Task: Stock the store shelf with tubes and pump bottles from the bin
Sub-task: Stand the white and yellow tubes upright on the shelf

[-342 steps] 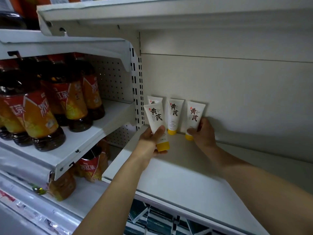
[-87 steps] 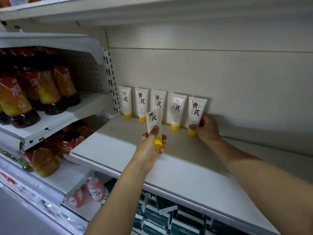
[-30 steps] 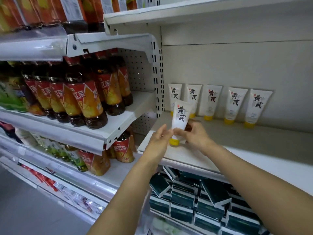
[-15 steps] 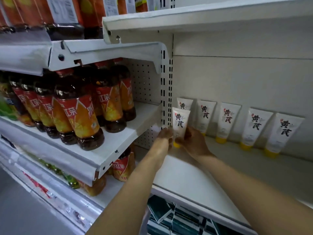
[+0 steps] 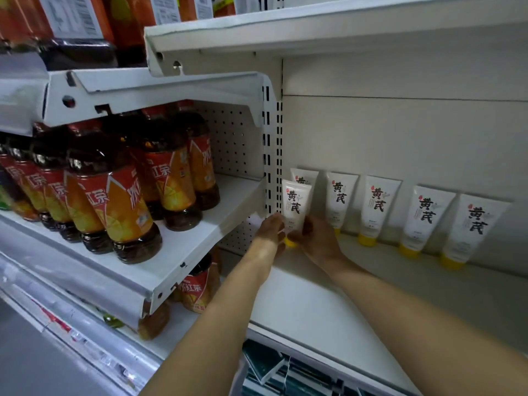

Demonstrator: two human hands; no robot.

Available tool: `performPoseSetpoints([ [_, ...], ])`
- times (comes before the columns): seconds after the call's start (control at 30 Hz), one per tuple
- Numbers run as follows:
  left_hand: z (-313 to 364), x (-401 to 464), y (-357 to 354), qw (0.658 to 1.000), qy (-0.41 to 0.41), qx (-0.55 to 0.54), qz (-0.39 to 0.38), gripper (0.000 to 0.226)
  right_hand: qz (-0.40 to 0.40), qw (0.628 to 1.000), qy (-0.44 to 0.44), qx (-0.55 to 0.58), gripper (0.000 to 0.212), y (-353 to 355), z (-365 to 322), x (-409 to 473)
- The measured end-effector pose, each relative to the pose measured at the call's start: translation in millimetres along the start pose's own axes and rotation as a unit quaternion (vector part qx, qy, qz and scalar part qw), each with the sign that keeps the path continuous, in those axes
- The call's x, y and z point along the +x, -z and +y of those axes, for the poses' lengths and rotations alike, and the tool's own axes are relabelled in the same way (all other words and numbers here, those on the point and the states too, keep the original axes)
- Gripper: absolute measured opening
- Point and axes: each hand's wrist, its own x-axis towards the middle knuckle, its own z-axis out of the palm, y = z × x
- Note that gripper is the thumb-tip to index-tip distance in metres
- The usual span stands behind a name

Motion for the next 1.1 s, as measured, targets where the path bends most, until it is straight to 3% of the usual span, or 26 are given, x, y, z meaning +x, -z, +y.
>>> performPoseSetpoints([
  [0.4, -1.5, -19.1, 9.5, 0.994, -0.009, -0.075, 0.073, 0.02, -0.001, 1.0, -0.017, 0.001, 0.038, 4.8, 4.4, -8.2],
  [0.67, -10.6, -54.5, 29.9, 0.992, -0.006, -0.092, 0.086, 0.029, -0.017, 1.0, -0.018, -0.018, 0.022, 1.7, -12.5, -8.8],
  [1.1, -13.3, -90.5, 48.8, 0.992, -0.027, -0.071, 0.097, 0.014, -0.002, 0.996, -0.068, -0.058, 0.044, 3.1, -18.9, -25.5],
])
